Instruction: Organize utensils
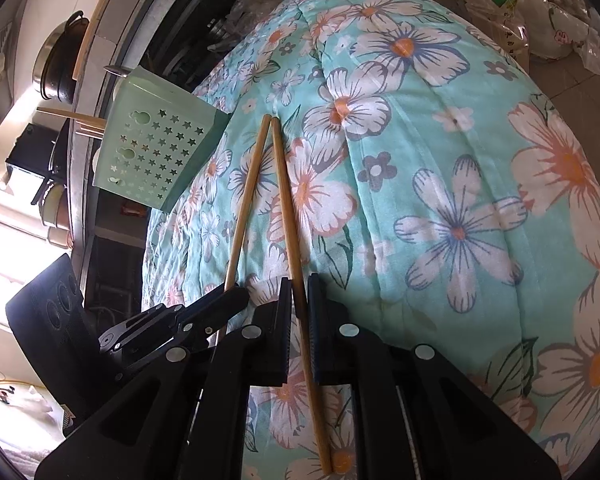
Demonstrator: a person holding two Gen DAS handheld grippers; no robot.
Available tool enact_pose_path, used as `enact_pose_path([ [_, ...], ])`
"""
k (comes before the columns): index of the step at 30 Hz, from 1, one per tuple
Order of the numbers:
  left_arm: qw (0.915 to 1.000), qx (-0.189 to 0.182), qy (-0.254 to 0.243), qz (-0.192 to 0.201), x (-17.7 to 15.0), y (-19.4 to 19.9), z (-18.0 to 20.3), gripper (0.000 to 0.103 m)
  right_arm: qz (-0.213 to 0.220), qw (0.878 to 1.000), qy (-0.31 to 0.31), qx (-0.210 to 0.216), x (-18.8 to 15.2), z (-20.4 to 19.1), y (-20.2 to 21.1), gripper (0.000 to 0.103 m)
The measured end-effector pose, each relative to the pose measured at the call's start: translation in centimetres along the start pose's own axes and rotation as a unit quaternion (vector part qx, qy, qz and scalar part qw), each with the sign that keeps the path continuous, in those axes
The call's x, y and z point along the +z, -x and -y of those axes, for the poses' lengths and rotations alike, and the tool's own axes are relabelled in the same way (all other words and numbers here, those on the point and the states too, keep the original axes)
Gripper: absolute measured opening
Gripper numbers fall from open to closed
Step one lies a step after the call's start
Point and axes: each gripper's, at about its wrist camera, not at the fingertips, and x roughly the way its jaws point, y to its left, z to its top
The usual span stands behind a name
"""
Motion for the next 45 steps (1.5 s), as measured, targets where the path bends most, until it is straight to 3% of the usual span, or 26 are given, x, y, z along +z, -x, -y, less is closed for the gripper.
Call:
enact_pose_path([
  [9,0.9958,0.008,0.091,0.006,-3.0,3.4,-5.3,0.006,-0.013,1.000,0.019,0.007,-0.7,-1.7,-0.7,0.007],
  [16,0.9810,0.040,0.189,0.017,-6.9,6.6,-11.6,0.006,-0.039,0.998,0.057,0.012,-1.7,-4.5,-2.5,0.007],
  [22,0.9691,0.056,0.239,0.026,-8.7,7.9,-14.8,0.006,-0.058,0.994,0.089,0.005,-2.6,-6.8,-3.9,0.007],
  [27,0.9664,0.029,0.255,0.018,-9.2,8.0,-15.3,0.006,-0.072,0.992,0.104,-0.001,-3.0,-8.0,-4.5,0.007],
  [34,0.9616,-0.010,0.274,0.003,-10.2,8.1,-15.4,0.018,-0.091,0.990,0.107,-0.007,-2.9,-8.1,-4.9,0.010],
  [42,0.9542,-0.086,0.286,-0.011,-10.6,8.5,-14.6,0.030,-0.108,0.986,0.122,0.013,-4.0,-9.7,-5.9,0.028],
  [45,0.9582,-0.080,0.275,-0.006,-10.0,8.7,-14.5,0.032,-0.106,0.987,0.123,0.011,-3.8,-9.8,-6.0,0.029],
])
